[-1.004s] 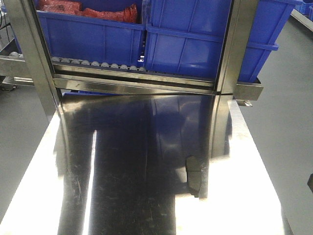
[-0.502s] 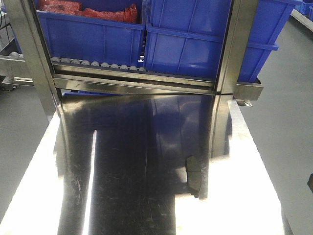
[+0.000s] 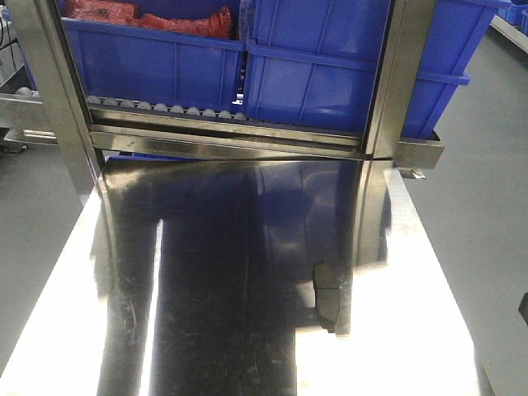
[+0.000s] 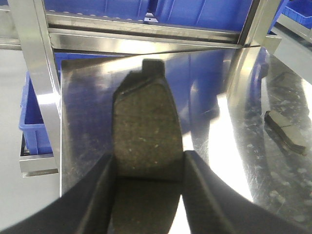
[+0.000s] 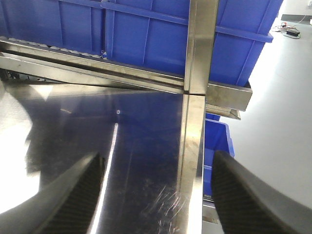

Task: Move and align brake pads A on conveyor
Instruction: 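Hold the pad in the left gripper and bring the right gripper in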

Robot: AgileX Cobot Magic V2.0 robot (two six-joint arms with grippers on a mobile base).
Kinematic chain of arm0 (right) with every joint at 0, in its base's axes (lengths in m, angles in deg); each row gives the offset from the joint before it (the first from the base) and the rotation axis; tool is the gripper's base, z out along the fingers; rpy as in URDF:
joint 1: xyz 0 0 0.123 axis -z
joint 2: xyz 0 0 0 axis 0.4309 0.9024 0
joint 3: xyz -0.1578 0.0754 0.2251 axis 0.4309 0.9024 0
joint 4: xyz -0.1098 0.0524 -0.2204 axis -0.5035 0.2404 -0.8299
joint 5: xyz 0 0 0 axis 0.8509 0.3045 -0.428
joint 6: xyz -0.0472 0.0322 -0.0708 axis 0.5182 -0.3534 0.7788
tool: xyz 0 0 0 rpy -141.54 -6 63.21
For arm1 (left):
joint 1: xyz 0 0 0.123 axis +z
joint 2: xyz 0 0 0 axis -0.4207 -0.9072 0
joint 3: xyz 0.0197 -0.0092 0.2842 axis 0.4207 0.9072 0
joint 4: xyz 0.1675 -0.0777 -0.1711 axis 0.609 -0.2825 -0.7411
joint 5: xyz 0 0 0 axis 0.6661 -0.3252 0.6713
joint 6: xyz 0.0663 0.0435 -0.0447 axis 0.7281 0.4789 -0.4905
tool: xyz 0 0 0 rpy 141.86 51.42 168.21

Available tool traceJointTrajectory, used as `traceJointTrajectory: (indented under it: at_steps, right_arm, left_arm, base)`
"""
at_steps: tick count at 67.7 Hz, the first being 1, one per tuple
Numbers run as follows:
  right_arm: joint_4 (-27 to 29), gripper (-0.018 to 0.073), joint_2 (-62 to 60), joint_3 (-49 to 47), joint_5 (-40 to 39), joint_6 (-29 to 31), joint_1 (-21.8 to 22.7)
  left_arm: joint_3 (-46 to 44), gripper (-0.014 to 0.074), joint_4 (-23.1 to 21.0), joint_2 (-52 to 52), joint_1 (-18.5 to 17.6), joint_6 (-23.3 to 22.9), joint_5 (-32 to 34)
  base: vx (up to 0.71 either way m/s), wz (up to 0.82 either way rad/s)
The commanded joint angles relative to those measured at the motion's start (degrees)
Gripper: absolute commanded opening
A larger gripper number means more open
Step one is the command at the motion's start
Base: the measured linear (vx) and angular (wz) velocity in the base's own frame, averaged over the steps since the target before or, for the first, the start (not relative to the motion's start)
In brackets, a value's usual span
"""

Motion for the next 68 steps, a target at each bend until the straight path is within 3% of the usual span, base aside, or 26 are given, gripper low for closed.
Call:
traceJointTrajectory:
  at_steps: [1,39,54,68]
  right_arm:
    - [-0.2,0.0468,0.7,-1.6,-4.0,0.4,0.0]
    - [1.6,0.0468,1.3,-2.4,-1.4,0.5,0.0]
    - [1.3,0.0468,12.8,-12.5,8.4,0.0,0.1]
    - [1.7,0.0468,28.0,-22.4,17.4,-4.2,0.1]
  left_arm:
    - [-1.5,-0.0006,0.9,-0.1,-0.2,-0.4,5.7]
    - [-1.5,-0.0006,0.9,-0.1,-0.2,-0.4,5.7]
    - [-1.5,-0.0006,0.9,-0.1,-0.2,-0.4,5.7]
    - [-1.5,-0.0006,0.9,-0.1,-0.2,-0.4,5.7]
  base:
    - [0.00,0.00]
    - [0.00,0.00]
    - [0.00,0.00]
    - [0.00,0.00]
